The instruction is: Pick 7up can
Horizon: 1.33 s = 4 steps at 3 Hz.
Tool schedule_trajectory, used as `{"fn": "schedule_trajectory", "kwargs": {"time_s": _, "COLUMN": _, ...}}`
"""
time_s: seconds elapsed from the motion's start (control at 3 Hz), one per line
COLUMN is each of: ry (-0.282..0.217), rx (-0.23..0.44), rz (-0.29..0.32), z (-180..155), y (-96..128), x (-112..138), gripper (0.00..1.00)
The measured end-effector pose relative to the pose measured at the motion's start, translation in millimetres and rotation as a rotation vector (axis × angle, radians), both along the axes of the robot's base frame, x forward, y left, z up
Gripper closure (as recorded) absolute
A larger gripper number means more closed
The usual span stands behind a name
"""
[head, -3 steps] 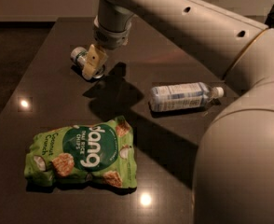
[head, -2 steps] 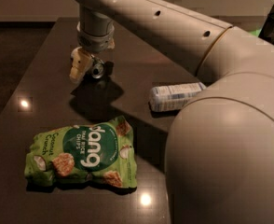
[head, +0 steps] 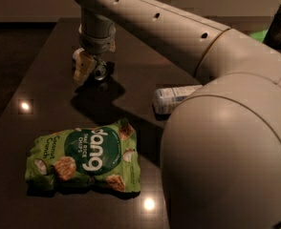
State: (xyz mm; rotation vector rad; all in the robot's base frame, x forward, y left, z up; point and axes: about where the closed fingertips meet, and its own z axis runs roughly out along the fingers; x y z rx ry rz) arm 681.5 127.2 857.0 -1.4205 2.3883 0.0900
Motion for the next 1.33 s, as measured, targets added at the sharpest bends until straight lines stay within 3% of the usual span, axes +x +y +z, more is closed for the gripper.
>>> {"fn": "schedule_trajectory", "kwargs": {"time_s": 0.67, "ry": 0.007, "rx": 0.014, "rz": 0.035, "z": 3, "y": -8, "x": 4, "gripper": 0.58}}
{"fn": "schedule_trajectory", "kwargs": {"time_s": 1.33, "ry": -0.001, "rx": 0.067, "rz": 0.095, "z": 40, "y": -29, "x": 3, "gripper": 1.0}}
